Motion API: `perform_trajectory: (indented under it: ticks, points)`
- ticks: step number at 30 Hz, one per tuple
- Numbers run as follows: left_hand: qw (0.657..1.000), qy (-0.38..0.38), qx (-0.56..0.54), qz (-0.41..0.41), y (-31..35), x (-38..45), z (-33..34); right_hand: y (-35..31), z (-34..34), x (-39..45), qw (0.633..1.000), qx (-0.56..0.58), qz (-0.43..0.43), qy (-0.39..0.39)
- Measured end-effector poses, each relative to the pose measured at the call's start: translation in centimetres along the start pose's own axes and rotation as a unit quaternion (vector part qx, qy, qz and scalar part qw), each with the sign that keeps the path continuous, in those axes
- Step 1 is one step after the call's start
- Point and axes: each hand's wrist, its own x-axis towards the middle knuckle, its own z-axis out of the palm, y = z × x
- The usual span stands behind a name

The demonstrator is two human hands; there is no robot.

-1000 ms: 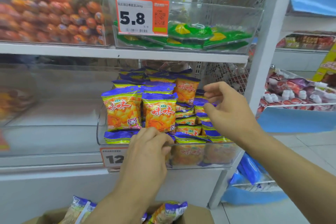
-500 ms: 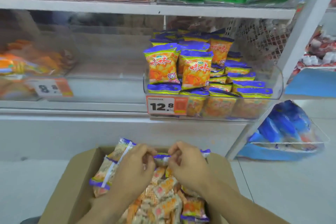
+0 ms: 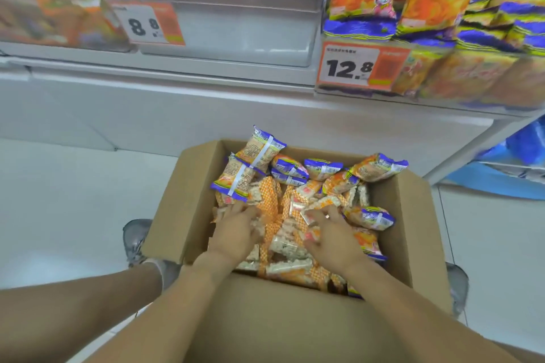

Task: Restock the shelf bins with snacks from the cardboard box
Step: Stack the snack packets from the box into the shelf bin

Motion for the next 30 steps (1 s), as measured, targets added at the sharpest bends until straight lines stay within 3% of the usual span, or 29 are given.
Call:
perform_trajectory:
  ticks: [4,9,12,14,18,23,26,30]
  points:
    - [0.996,0.049,-0.058,-0.042,-0.7,-0.2,-0.2,-0.4,-0.2,0.9,0.999,0.039,0.031,0.006]
    - [0.976,0.003,-0.217,-0.031,-1.5,-0.3,-1.5,-2.3,-1.4,2.6,0.987,0.06,0.023,0.151]
    - [0.955,0.104,-0.263,-0.089,-1.4,0.5,-2.8,-4.1,-2.2,4.6,0.968,0.082,-0.008,0.238]
    - [0.95,0.165,-0.239,-0.114,-1.1,1.6,-4.0,-5.1,-2.5,6.2,0.97,0.098,-0.023,0.22]
    - [0.975,0.1,-0.159,-0.116,-0.4,3.1,-4.8,-5.8,-1.5,7.5,0.99,0.058,-0.033,0.124]
    - [0.955,0.114,-0.222,-0.16,-2.2,4.7,-4.2,-5.4,1.2,7.0,0.998,0.057,0.006,0.034]
    - [0.962,0.104,-0.195,-0.163,-2.2,4.2,-3.6,-5.0,1.3,7.3,0.997,0.043,0.021,0.057]
    - [0.926,0.115,-0.322,-0.16,-1.6,3.3,-3.7,-5.7,0.6,8.0,0.998,0.019,0.01,0.053]
